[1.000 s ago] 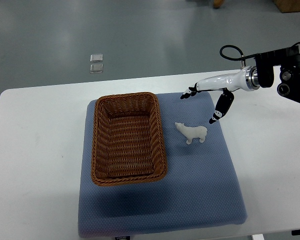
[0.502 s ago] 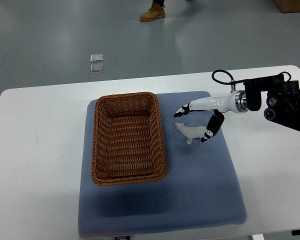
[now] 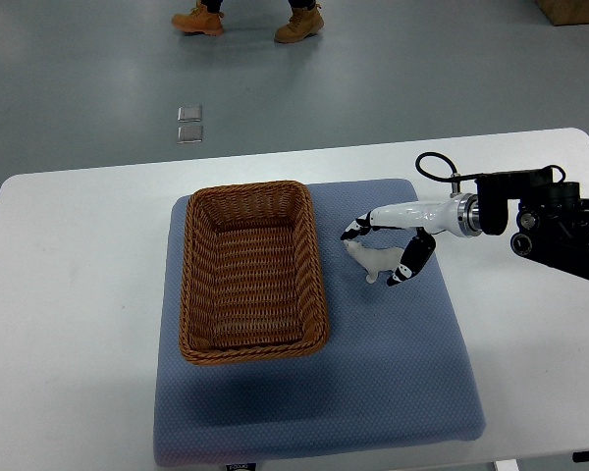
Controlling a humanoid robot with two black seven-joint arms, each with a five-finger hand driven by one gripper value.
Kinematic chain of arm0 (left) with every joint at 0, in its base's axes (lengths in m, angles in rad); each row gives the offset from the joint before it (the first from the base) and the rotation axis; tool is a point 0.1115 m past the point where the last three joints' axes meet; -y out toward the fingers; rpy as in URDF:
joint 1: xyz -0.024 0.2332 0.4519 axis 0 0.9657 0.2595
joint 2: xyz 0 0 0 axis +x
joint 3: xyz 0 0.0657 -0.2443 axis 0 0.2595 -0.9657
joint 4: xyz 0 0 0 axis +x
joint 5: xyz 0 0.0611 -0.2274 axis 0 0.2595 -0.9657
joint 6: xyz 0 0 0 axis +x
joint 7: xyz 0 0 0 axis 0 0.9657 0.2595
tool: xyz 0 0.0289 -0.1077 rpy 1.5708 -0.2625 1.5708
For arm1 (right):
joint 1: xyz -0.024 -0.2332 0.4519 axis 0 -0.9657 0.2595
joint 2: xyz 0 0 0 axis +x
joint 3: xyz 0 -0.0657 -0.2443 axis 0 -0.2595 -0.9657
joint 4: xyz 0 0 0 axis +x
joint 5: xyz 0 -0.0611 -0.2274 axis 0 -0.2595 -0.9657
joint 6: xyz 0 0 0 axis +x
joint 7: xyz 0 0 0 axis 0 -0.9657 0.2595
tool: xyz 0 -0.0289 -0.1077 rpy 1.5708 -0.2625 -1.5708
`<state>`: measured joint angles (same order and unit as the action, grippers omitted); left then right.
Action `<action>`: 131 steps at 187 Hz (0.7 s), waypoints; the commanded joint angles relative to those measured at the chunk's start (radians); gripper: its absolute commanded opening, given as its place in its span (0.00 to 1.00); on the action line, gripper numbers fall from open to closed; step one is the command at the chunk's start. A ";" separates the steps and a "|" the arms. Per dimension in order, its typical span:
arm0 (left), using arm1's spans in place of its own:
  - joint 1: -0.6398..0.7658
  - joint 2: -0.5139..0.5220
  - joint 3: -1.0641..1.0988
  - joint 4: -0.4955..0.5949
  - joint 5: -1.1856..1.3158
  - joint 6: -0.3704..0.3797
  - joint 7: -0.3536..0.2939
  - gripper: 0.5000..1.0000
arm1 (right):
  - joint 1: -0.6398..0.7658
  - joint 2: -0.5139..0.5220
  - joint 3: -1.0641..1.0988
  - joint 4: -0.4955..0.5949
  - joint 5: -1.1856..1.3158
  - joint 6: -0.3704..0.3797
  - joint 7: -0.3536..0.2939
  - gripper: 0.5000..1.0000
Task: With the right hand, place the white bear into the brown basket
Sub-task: 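Close the right hand fingers around the white polar bear, then lift the polar bear off the mat with the right hand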
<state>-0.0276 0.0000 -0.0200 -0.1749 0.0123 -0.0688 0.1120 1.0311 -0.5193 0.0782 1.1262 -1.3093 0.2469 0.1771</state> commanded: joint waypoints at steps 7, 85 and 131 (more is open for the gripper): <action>0.000 0.000 0.000 0.000 0.000 0.000 0.000 1.00 | -0.002 0.002 0.000 -0.016 -0.001 -0.012 -0.005 0.67; 0.000 0.000 0.000 0.000 0.000 0.000 0.000 1.00 | -0.011 0.004 0.000 -0.017 0.004 -0.014 -0.002 0.64; 0.000 0.000 0.000 0.000 0.000 0.000 0.000 1.00 | -0.017 0.016 0.000 -0.017 0.001 -0.014 -0.001 0.52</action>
<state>-0.0276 0.0000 -0.0199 -0.1749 0.0123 -0.0689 0.1120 1.0182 -0.5067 0.0783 1.1091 -1.3068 0.2332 0.1763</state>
